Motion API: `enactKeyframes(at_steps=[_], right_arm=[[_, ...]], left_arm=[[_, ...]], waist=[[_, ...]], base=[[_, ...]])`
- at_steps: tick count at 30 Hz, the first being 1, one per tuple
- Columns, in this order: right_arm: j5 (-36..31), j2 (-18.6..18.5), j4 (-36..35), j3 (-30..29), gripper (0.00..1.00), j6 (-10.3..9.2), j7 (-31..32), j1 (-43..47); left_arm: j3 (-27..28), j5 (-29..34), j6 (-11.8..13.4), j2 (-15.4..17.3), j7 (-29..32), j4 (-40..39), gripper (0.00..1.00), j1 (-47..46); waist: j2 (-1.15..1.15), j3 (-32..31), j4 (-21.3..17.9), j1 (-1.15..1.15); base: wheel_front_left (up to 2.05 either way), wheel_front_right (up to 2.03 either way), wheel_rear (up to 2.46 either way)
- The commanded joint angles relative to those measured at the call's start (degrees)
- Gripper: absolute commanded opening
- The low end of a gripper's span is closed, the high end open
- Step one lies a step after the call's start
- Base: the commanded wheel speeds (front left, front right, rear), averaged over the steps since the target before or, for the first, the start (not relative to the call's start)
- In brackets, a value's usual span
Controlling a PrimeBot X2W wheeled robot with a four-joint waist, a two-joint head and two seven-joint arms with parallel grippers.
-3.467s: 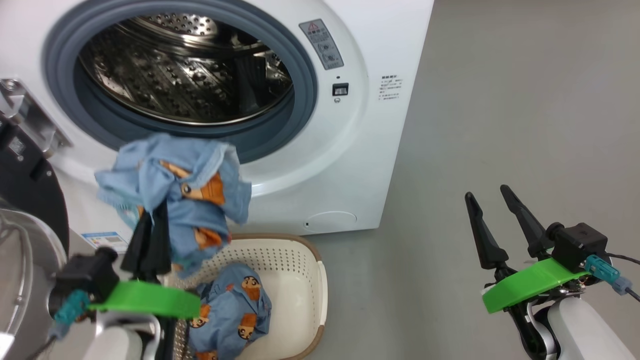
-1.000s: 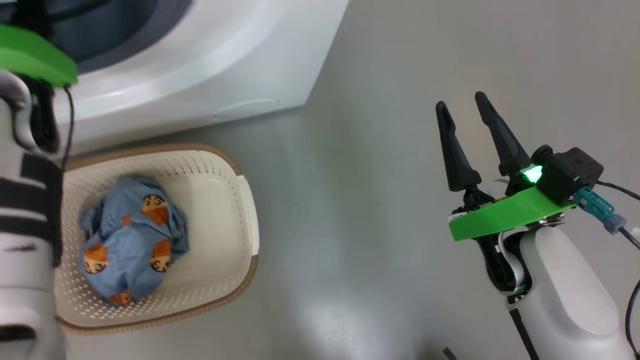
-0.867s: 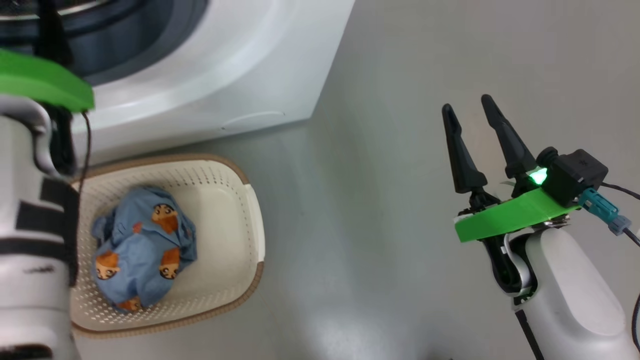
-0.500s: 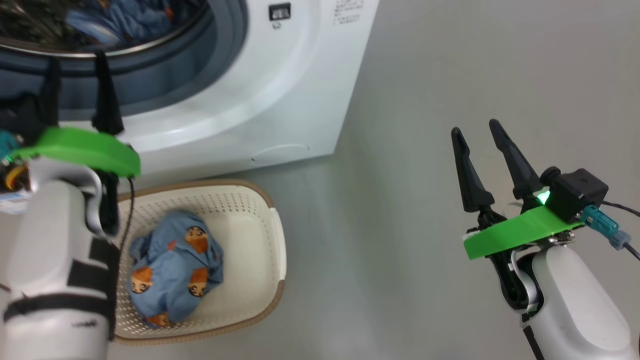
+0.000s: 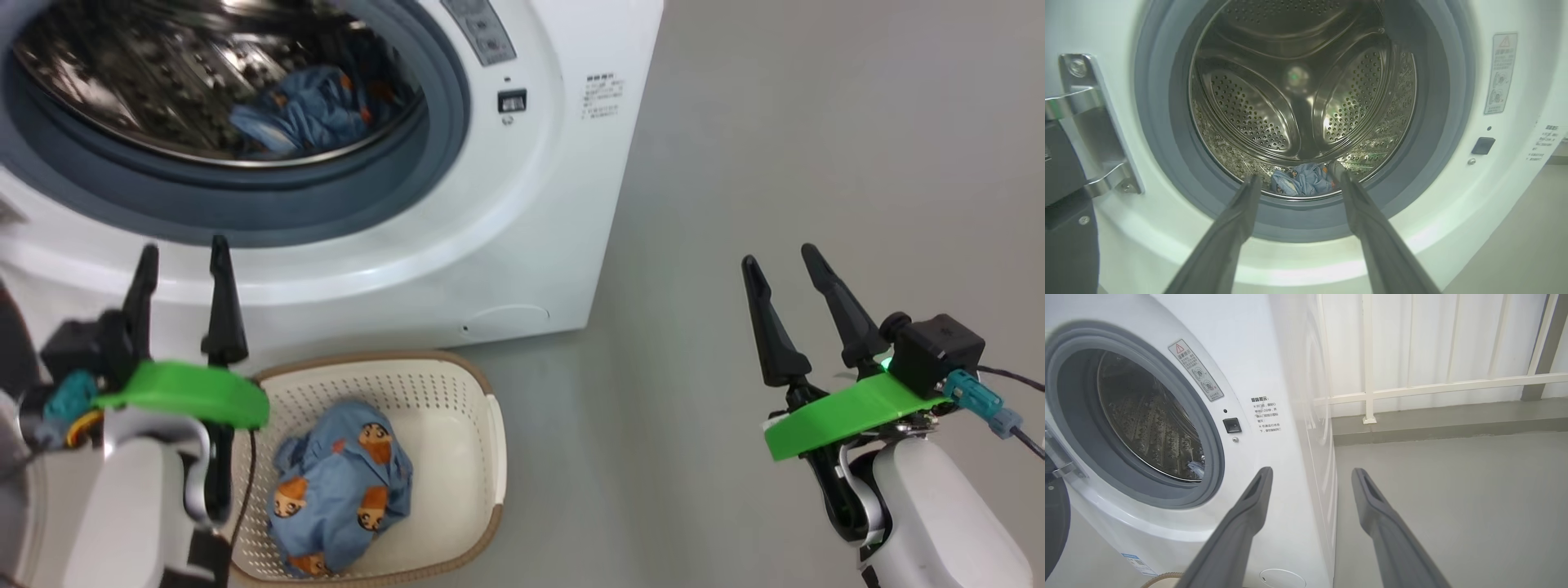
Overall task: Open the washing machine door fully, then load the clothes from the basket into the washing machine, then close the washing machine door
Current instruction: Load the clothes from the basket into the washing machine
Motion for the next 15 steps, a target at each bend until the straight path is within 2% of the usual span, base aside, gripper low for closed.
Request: enactKeyframes(at_steps=[1,15], right_arm=[[0.4,-0.3,-1.0,0.8,1.00,0.32,-0.5,0.7],[0.4,-0.6,-1.0,1.2,1.00,0.32,-0.5,2.7]], left_arm=[[2.0,0.5,0.0,1.2,-0.4,-2.8,1.00,1.7],[5.5,1.0,1.0,-0.8,-0.4,-14.6,1.00,17.0]], waist=[[0.00,-2.8,1.3,0.00],[0.00,-6.2,1.9,0.00]], base=[[0.00,0.00,0.00],[0.00,0.00,0.00]])
